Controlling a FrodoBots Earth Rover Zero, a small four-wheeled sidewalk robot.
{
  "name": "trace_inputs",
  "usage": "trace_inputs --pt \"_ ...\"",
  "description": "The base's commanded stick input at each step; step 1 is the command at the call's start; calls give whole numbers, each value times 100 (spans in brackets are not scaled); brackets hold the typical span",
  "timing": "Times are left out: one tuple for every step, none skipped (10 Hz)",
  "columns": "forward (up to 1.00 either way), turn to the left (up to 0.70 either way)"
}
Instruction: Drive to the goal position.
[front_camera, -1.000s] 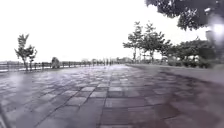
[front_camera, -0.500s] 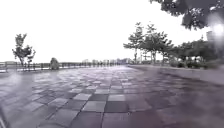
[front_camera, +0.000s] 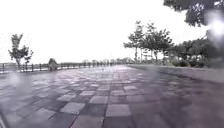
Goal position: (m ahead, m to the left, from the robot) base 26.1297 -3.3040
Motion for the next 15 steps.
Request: trace_inputs --pt "100 1" --pt "100 1" --pt "100 1" --pt "100 1" --pt "100 1" --pt "100 1" --pt "100 1" --pt "100 1" --pt "100 1" --pt "100 1" --pt "100 1" --pt "100 1" --pt "100 1" --pt "100 1" --pt "100 1"
